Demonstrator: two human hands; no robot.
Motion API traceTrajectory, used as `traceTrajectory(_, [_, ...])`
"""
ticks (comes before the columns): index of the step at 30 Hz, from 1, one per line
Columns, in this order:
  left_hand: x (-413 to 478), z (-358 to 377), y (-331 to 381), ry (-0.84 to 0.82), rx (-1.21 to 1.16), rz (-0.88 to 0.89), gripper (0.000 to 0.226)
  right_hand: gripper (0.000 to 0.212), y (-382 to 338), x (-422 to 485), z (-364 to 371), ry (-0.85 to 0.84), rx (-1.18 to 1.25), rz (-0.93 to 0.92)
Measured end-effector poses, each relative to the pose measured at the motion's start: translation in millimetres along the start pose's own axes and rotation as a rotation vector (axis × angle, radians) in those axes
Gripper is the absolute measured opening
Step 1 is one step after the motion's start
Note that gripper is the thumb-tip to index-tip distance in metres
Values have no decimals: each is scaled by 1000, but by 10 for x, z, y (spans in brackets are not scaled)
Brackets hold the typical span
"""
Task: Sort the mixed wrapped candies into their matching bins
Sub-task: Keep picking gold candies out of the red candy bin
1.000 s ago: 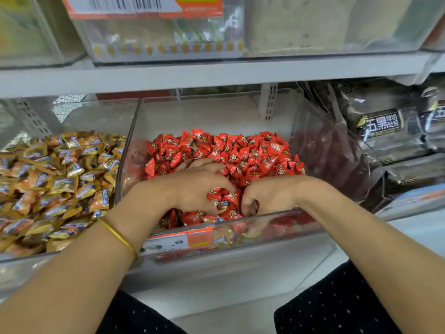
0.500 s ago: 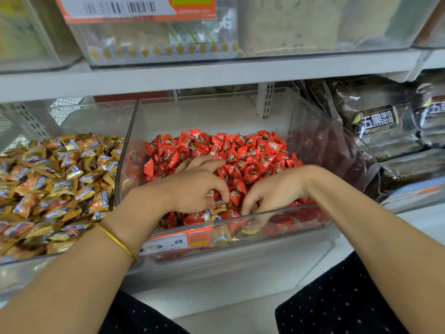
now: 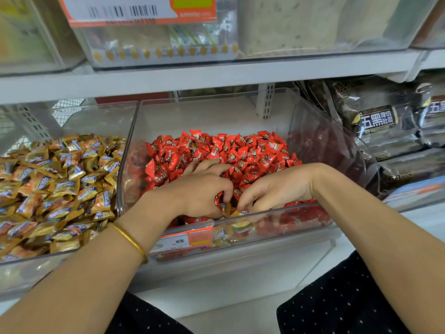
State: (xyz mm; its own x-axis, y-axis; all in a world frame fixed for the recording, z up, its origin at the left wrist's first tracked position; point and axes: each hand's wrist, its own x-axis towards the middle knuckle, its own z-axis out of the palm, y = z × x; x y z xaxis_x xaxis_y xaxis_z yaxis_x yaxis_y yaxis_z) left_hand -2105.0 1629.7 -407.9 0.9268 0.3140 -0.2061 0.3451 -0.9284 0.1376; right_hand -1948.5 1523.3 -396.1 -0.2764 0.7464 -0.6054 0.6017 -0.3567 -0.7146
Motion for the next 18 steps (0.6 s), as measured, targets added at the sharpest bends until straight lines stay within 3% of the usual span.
traceTrajectory(7, [-55,-104,-36,121,-286,-95,18,16,47,-55,-24,80,14,-23])
traceTrajectory(13, [-49,-218,-19,287,-489,-95,13,15,-15,-51,54,44,-18,-20])
traceTrajectory(18, [-19,-246,-15,376,-539,-121,11,17,-144,66,92,90,-194,8])
